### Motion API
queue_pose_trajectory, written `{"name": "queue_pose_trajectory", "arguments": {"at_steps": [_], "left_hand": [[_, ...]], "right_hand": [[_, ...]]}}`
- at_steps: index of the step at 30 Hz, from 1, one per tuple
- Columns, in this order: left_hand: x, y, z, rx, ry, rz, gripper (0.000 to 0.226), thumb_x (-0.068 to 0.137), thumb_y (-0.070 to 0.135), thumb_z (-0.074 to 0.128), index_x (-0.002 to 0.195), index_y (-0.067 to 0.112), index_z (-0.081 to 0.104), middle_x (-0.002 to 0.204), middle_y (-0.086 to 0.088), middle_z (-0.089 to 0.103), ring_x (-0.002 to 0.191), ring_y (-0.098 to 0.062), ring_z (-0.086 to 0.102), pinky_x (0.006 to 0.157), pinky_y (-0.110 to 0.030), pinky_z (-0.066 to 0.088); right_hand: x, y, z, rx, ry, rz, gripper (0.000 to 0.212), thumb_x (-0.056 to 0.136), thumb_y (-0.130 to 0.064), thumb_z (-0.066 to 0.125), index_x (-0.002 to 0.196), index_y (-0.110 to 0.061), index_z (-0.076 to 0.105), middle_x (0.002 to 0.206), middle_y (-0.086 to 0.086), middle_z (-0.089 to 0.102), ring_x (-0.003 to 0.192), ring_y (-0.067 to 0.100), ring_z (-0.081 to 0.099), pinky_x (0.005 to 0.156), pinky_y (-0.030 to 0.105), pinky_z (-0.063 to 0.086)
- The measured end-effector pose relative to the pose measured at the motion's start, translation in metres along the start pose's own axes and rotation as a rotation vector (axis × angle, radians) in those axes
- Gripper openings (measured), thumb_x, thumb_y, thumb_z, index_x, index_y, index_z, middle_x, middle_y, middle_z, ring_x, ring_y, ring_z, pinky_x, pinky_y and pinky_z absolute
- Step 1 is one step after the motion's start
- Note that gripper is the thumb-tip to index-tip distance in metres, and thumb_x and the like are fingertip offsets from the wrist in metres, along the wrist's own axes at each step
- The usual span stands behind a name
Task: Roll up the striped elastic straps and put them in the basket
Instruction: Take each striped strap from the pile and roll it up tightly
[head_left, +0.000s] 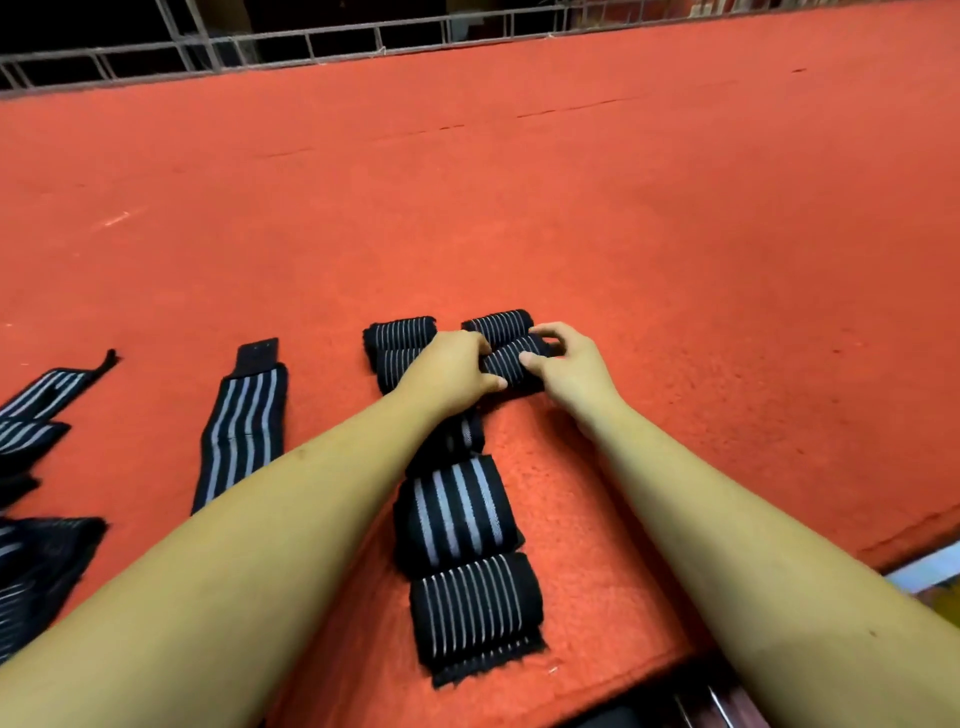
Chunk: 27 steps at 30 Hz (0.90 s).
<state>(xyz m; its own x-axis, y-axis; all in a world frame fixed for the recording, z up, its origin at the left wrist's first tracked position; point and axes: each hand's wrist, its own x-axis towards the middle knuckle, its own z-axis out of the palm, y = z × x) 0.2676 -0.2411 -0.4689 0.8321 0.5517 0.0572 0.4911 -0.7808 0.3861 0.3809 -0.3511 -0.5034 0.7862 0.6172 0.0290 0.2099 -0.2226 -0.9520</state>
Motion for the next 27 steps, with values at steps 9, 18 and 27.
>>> {"name": "queue_pose_trajectory", "arguments": {"at_steps": [9,18,27], "left_hand": [[0.001,-0.003,-0.003,0.103,-0.025,0.038,0.049,0.09,0.04,0.066,0.129,0.01,0.063,0.124,-0.014,0.054,0.118,-0.029,0.054,0.105,-0.038,0.042],[-0.092,-0.054,-0.105,-0.167,0.131,-0.086,0.017,0.093,0.021,0.064,0.105,0.013,0.073,0.106,-0.005,0.074,0.103,-0.02,0.067,0.093,-0.031,0.05],[-0.229,-0.153,-0.155,-0.187,0.255,-0.252,0.008,0.093,0.023,0.064,0.095,0.024,0.072,0.097,0.003,0.073,0.096,-0.013,0.065,0.086,-0.028,0.049]], "right_hand": [[0.0,0.008,0.0,-0.305,-0.043,-0.074,0.044,0.094,-0.017,0.062,0.137,-0.009,0.056,0.132,0.014,0.06,0.125,0.027,0.055,0.107,0.033,0.039],[-0.045,-0.074,0.014,-0.363,0.03,-0.138,0.033,0.084,-0.014,0.064,0.115,-0.001,0.066,0.112,0.018,0.068,0.106,0.031,0.063,0.092,0.034,0.047],[-0.142,-0.137,0.136,-0.328,-0.248,-0.235,0.029,0.087,-0.021,0.067,0.113,-0.008,0.067,0.116,0.013,0.064,0.107,0.025,0.061,0.083,0.023,0.041]]}}
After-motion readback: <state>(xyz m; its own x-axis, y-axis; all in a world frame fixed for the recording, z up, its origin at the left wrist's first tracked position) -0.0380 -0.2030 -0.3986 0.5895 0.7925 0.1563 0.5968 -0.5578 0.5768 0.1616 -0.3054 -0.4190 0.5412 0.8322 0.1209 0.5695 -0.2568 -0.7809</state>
